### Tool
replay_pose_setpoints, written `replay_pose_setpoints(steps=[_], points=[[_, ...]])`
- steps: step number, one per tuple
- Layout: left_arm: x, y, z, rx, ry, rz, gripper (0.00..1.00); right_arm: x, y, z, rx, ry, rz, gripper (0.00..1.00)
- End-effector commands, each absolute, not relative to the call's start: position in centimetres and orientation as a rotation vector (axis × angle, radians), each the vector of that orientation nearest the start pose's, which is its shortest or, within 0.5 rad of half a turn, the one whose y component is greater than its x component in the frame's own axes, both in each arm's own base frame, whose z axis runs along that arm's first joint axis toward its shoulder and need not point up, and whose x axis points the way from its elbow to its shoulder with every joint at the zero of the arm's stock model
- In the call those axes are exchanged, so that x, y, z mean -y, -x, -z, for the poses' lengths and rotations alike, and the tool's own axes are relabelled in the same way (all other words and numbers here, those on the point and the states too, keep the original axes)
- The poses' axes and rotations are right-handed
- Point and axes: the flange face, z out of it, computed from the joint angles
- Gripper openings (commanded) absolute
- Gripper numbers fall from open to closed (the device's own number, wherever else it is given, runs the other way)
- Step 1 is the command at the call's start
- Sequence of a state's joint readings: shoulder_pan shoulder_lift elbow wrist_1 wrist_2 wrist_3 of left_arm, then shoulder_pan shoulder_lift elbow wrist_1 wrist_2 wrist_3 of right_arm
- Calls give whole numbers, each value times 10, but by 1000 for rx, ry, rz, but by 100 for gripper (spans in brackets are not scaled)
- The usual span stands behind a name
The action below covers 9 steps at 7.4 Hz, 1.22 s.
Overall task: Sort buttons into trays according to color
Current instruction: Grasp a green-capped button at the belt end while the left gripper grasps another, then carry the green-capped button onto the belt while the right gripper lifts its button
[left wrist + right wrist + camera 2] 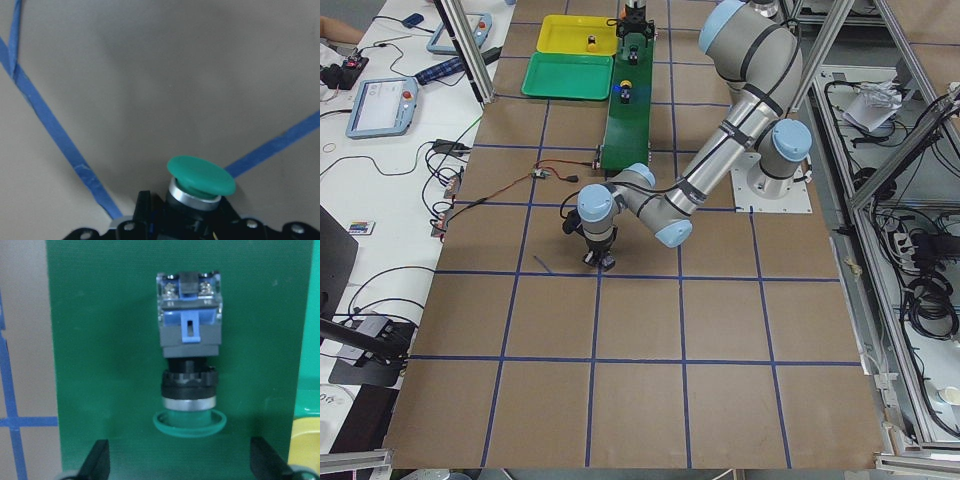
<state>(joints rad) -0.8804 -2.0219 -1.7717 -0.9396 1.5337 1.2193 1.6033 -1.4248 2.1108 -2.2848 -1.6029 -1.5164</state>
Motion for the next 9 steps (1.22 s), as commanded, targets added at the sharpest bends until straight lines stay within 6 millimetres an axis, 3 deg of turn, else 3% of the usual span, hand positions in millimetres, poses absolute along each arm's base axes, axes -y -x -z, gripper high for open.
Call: replay_pose_setpoints(steps=[1,2,4,7,8,9], points=[[551,-154,-257,-3064,-776,39,0,462,-145,-236,-2282,2229,9,100],[542,-99,-263,-3099,-704,20,0,462,-145,-236,-2284,2227,9,100],[524,-16,-282,-3132,-483,39,0,462,-145,-236,-2282,2229,9,100],[517,91,-269,-3168,171,-15,0,462,-145,-236,-2283,2227,10,100],[508,121,-266,-3159,250,-24,0,462,-145,-237,-2284,2227,12,100],[505,132,-262,-3150,339,-41,0,462,-145,-236,-2283,2227,10,100]])
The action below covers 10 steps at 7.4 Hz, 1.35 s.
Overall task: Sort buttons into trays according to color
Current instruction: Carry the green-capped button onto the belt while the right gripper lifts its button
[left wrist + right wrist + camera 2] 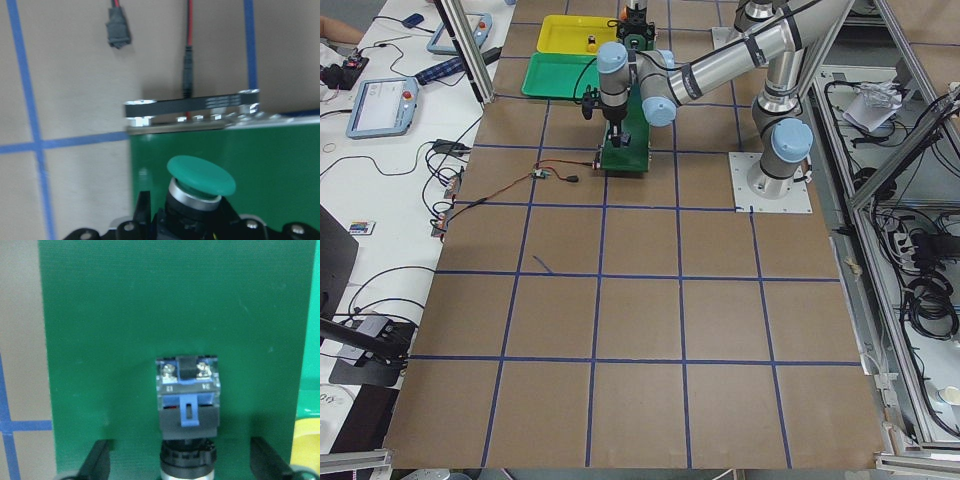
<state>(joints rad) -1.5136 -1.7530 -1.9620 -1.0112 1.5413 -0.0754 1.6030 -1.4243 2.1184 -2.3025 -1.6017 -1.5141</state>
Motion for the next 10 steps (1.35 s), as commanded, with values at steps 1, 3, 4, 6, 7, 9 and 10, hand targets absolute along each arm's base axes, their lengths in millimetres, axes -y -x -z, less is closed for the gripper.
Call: replay_pose_setpoints(steps=[1,3,4,6,7,9,10], points=[[504,132,-259,-3152,387,-55,2,462,-145,-236,-2281,2228,10,100],[496,135,-248,-3131,438,-95,66,464,-145,-238,-2292,2235,32,88],[500,134,-252,-3138,440,-72,97,464,-145,-238,-2290,2239,30,69],[513,134,-278,-3147,435,2,100,465,-144,-239,-2290,2252,20,37],[516,139,-309,-3154,423,3,100,465,-144,-239,-2290,2255,20,30],[519,167,-352,-3164,350,-48,100,476,-145,-249,-2295,2273,49,29],[515,183,-383,-3170,315,-26,100,495,-146,-260,-2299,2297,89,30]])
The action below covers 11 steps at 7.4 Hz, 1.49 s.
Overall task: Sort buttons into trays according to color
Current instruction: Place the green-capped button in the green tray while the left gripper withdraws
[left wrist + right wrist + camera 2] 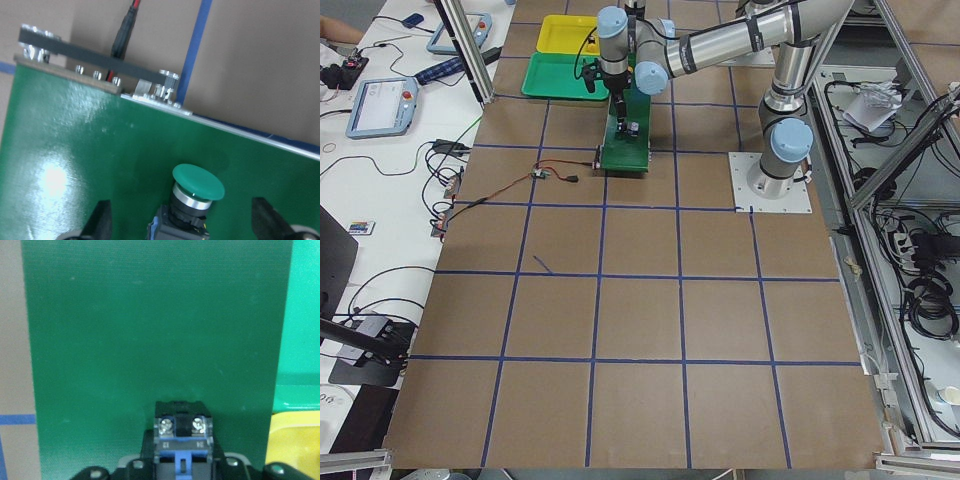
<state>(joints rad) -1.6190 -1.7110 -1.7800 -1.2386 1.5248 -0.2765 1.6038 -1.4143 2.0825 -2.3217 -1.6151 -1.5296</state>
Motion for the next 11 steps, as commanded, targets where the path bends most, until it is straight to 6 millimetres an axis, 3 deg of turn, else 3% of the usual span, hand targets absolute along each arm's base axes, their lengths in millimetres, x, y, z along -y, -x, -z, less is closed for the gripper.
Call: replay_pose_setpoints(steps=[1,2,3,5,7,8,9,11], points=[[507,195,-426,-3169,334,-28,100,530,-147,-261,-2262,2347,100,30],[495,204,-472,-3161,317,-36,100,565,-152,-264,-2248,2366,137,31],[484,206,-493,-3160,309,-40,100,585,-163,-264,-2236,2396,163,31],[467,203,-510,-3164,304,6,100,599,-180,-249,-2203,2403,141,31],[455,194,-515,-3106,285,55,100,598,-189,-246,-2193,2408,142,35],[453,189,-516,-3101,289,56,100,599,-188,-241,-2193,2403,131,48],[458,182,-521,-3109,214,68,100,599,-188,-240,-2195,2402,124,99],[465,162,-524,-3114,173,72,100,599,-186,-243,-2197,2406,121,100]])
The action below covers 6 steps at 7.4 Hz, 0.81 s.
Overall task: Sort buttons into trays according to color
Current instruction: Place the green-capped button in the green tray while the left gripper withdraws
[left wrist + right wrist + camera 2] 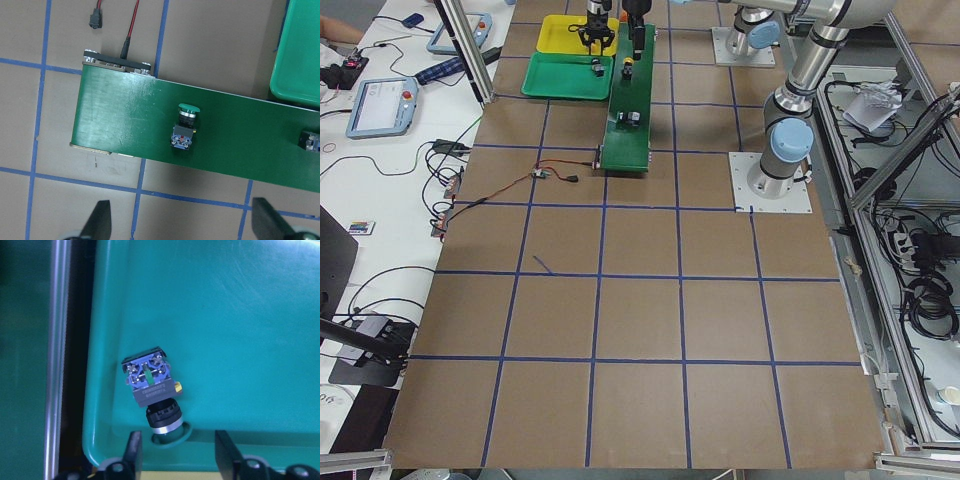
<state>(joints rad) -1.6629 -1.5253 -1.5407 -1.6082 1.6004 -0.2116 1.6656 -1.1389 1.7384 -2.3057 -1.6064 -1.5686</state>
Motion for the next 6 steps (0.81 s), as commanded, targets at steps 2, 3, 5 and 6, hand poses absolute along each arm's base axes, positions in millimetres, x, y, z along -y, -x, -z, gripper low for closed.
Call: replay_pose_setpoints(steps=[2,3,5,6], points=[[462,164,-524,-3116,171,74,100,587,-173,-261,-2207,2402,99,100],[461,163,-524,-3114,173,74,100,579,-163,-269,-2222,2385,88,100],[462,158,-530,-3105,185,92,100,541,-147,-273,-2243,2353,65,100],[462,154,-537,-3103,186,127,100,520,-136,-274,-2265,2330,60,100]])
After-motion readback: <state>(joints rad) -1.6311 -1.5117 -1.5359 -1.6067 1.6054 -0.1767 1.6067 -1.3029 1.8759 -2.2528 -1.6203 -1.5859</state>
